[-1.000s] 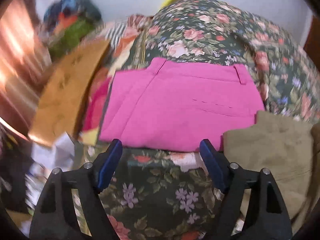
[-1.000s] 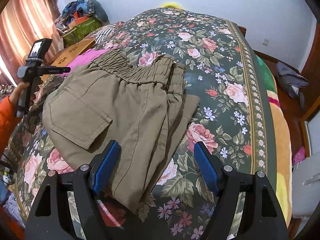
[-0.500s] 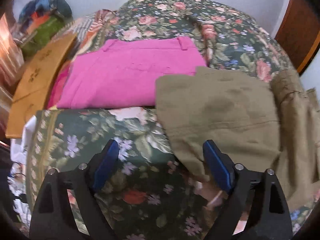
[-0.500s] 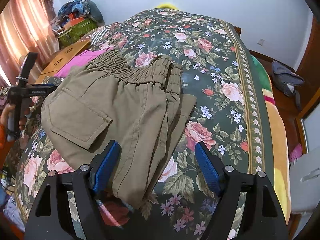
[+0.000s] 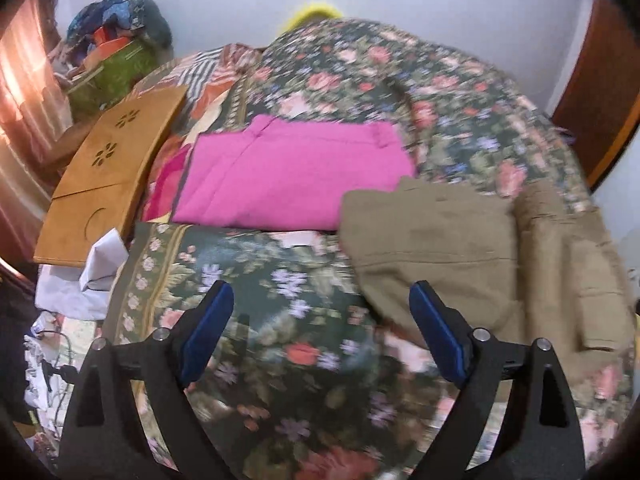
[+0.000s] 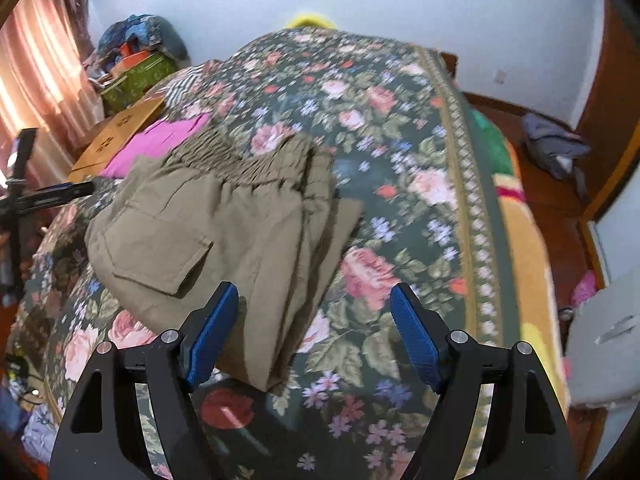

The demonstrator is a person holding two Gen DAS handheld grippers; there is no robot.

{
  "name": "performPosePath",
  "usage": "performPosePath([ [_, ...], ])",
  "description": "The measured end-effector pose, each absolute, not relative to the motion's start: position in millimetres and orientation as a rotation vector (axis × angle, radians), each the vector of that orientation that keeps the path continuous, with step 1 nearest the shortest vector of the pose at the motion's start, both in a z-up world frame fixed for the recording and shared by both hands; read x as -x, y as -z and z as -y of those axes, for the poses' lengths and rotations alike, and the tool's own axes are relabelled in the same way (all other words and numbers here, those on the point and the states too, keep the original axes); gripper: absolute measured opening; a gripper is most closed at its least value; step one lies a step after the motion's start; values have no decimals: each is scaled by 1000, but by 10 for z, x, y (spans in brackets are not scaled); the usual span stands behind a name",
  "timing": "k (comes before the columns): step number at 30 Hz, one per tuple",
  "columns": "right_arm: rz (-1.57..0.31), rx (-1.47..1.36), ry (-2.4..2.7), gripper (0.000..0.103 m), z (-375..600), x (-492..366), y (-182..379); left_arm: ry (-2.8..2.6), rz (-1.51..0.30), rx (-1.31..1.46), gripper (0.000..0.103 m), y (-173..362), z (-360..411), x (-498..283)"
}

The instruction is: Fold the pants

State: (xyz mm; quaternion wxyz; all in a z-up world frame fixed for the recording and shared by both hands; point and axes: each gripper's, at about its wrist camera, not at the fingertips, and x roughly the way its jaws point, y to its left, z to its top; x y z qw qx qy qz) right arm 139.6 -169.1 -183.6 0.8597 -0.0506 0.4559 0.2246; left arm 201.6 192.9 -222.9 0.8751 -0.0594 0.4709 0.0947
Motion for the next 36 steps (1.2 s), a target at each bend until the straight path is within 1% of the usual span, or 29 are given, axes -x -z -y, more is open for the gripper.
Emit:
performPosePath([
  [6,-903,102,-436,75,1735,-1419,1600,-90,-948,185,99,2056,-1612,-1965],
  [10,-877,65,-405,76,1759,-1452,1539,-57,-957,176,100,2085,-1431,-2005],
  [14,-863,72,-384,76,1755,-1488,1561,-49,-997,211,100,2253,-1404,-2092],
  [17,-891,62,-398,76,1724,-1536,1641,-50,-1023,269,100,2409,-1459,-2174],
  [20,-958,42,-443,76,1674,-1610,1774,-60,-1044,332,100,2573,-1549,-2259],
  [26,-1053,5,-479,76,1611,-1755,1995,-79,-1102,371,100,2872,-1593,-2392],
  [31,-1117,-36,-513,76,1567,-1875,2158,-53,-1084,401,100,2940,-1625,-2452],
  [33,-1130,-41,-520,77,1546,-1922,2202,-46,-1076,396,98,2941,-1613,-2481],
  [35,-1147,-51,-536,78,1541,-1980,2249,-29,-1067,388,92,2942,-1594,-2517],
  [36,-1158,-62,-549,78,1543,-2012,2279,-17,-1066,394,86,2936,-1597,-2529],
])
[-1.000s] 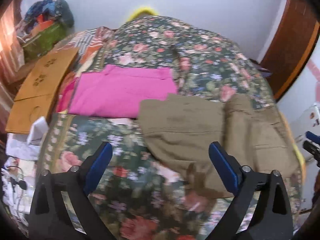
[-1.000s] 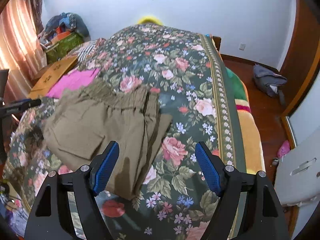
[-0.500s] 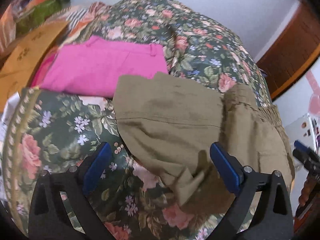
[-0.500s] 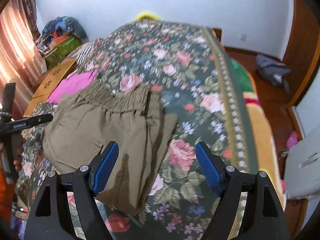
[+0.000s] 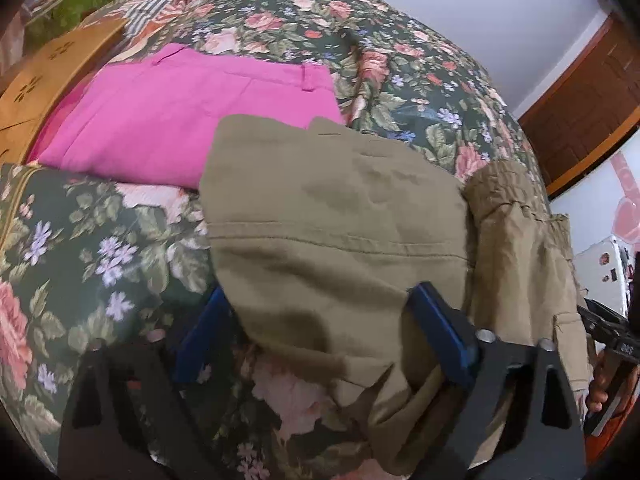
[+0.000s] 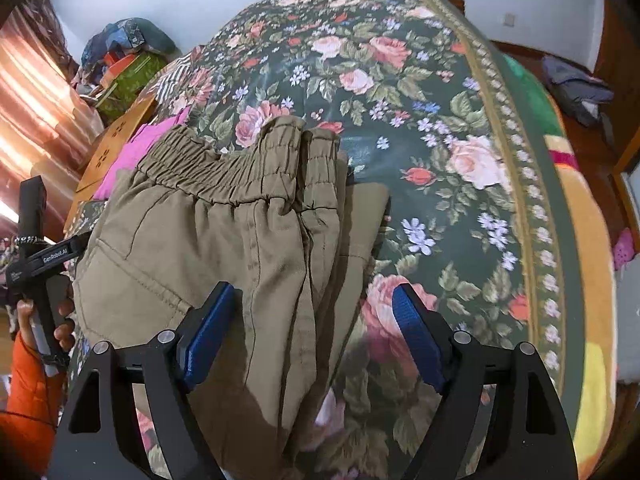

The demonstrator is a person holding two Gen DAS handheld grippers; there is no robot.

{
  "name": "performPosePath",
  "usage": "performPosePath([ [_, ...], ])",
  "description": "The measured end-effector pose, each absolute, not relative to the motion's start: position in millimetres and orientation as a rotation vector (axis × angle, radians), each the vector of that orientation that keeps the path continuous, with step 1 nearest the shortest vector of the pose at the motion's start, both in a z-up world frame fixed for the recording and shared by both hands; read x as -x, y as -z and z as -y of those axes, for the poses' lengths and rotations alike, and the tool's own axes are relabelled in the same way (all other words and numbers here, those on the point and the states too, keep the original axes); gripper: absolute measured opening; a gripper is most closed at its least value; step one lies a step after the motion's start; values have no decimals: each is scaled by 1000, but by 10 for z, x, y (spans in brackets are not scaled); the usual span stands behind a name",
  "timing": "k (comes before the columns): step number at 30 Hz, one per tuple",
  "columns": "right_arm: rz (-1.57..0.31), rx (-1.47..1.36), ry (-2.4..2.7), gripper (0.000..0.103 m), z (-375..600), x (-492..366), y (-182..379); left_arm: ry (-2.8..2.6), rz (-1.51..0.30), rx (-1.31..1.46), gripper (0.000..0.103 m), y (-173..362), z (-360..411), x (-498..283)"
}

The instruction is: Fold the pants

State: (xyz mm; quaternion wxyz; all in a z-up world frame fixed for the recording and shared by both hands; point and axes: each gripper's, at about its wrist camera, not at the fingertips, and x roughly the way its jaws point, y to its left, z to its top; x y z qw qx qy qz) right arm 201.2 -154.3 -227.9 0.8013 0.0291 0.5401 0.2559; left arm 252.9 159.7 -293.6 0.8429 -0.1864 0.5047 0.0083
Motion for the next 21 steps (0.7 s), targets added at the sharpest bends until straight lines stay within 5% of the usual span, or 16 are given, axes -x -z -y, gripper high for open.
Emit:
performPosePath([
  [12,-1217,-110,-666,83,1577,-2203,2445,20,-1052,411,66,2960,-1589,-2629],
  [21,-1191,-135,-715,44,1508,-2207,2379,18,-1038,319,51,2884,-1507,-2635],
])
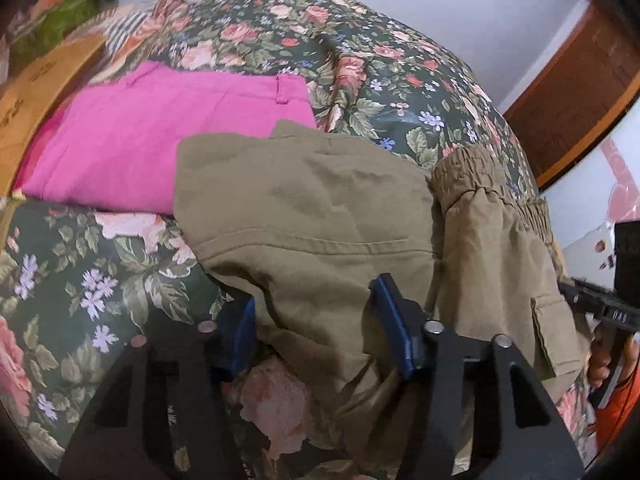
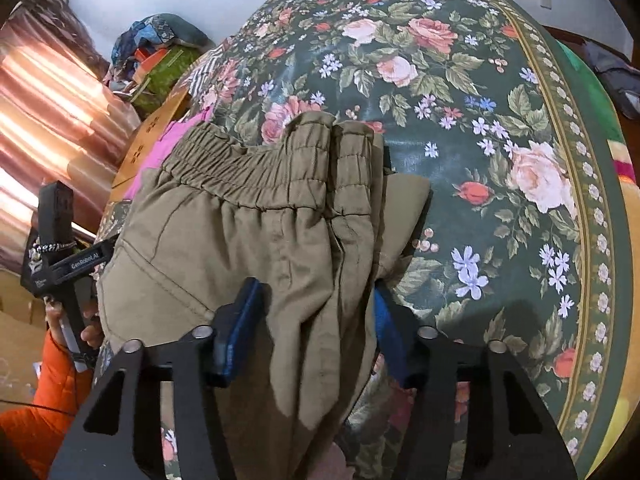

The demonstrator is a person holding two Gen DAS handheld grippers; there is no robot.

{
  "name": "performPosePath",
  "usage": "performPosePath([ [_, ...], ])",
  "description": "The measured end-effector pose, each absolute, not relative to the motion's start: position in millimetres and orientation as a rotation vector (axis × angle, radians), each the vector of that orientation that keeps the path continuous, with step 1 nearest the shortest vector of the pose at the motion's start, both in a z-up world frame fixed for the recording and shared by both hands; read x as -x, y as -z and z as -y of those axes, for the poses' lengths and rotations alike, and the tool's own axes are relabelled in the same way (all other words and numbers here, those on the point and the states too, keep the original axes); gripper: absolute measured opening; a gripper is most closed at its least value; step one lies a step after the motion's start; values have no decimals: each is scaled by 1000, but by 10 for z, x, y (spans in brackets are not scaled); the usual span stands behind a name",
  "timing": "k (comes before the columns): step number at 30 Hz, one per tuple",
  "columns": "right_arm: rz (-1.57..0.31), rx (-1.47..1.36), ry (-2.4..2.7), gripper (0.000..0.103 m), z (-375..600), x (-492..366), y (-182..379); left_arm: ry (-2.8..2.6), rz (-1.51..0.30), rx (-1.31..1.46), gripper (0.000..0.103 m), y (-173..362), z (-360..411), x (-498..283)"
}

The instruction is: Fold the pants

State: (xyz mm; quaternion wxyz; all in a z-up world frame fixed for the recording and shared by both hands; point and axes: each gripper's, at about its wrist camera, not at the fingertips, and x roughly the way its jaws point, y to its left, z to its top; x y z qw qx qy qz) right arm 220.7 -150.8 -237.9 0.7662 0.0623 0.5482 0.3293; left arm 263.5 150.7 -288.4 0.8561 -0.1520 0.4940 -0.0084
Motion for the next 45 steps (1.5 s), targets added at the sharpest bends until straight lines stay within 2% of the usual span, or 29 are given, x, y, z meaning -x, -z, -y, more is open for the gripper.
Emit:
performPosePath([
  [1,-1183,-135,-716,38,1506,-2208,2367,11,-1033,295,46,2858,-1483,-2630],
  [2,-1175,-130,-714,35,1503,-2207,2351,6,-1030,280,43,2840,-1469,-2625],
  [4,-1157,-116,-704,30,1476,-2198,2317,-11,-1029,249,29,2802,-1454,-2615],
  [6,-1142,-105,-696,25,1457,-2197,2291,-19,-1018,237,22,2748,-1454,-2591],
  [7,-1135,-103,-694,22,1469,-2200,2280,-19,-1009,236,12,2717,-1458,-2576],
  [8,-1128,-108,-693,19,1477,-2200,2260,-12,-997,237,9,2668,-1458,-2556],
  [11,-1111,-131,-701,13,1496,-2213,2199,-4,-954,219,8,2505,-1434,-2508],
  [17,-1066,-116,-716,10,1444,-2166,2017,19,-891,191,4,2210,-1337,-2427],
  [33,-953,-76,-777,9,1238,-1998,1447,7,-777,198,2,1653,-1475,-2198],
  [45,-871,-3,-859,9,585,-2069,1160,-57,-714,245,2,1382,-2117,-2304],
])
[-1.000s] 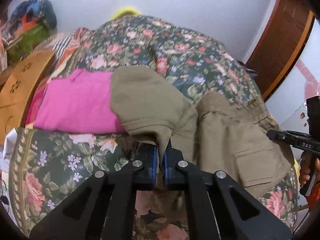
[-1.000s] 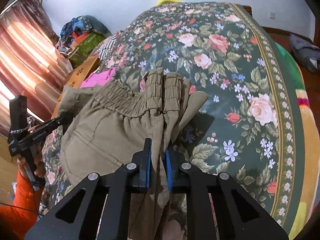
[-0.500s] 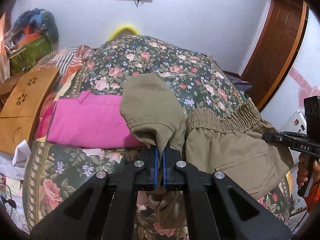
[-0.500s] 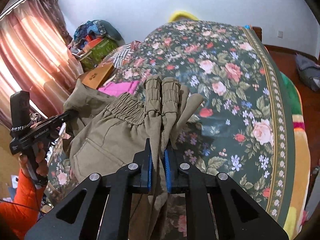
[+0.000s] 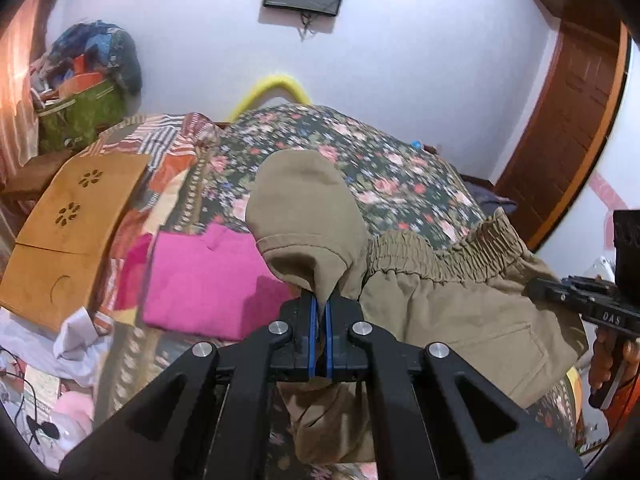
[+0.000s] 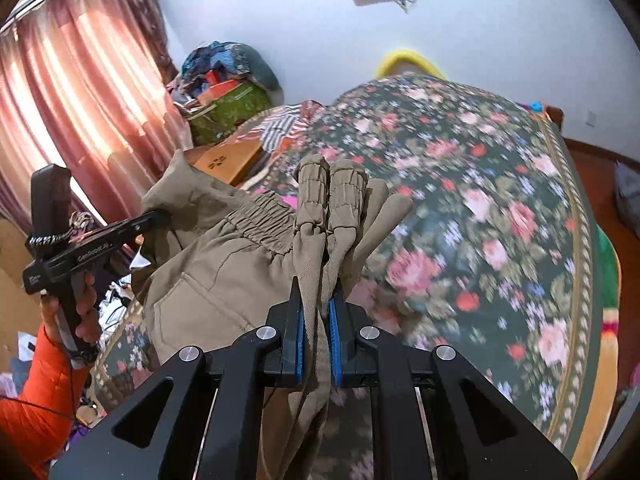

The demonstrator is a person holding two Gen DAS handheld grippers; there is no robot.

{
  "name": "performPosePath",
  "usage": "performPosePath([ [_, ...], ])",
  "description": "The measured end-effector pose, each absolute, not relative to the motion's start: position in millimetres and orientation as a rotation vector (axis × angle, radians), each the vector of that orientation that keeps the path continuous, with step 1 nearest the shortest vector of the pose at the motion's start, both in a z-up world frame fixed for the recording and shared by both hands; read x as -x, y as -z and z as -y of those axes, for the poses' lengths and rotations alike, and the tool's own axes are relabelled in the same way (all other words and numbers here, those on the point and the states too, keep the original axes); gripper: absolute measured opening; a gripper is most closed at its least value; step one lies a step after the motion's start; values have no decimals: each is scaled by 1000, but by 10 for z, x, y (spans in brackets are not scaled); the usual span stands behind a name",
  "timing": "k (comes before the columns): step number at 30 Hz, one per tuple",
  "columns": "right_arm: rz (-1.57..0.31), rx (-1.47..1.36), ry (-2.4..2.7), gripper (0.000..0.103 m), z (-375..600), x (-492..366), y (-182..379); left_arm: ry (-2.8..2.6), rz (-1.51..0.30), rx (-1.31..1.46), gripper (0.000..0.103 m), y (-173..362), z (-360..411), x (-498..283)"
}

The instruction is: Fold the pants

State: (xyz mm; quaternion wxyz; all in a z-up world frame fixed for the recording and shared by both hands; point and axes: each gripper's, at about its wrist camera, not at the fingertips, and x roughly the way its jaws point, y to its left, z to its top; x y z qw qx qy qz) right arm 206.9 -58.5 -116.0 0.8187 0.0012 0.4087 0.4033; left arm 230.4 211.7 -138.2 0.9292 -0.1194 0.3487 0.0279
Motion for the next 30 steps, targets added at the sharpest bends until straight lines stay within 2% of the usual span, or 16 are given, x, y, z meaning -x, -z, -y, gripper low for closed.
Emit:
performPosePath([
  [10,-849,47,-927,9,-203,-2368,1163,-157,-702,247,2,1502,-2839,-2635],
  [19,-865,47,-947,9,-773,-2737,1382,-194,-717,308,2,1773,-3438,-2959],
  [30,-945,51,-915,9,-1054,-3026,1898,-230,-822,368,2,2449,-3843,-3236],
])
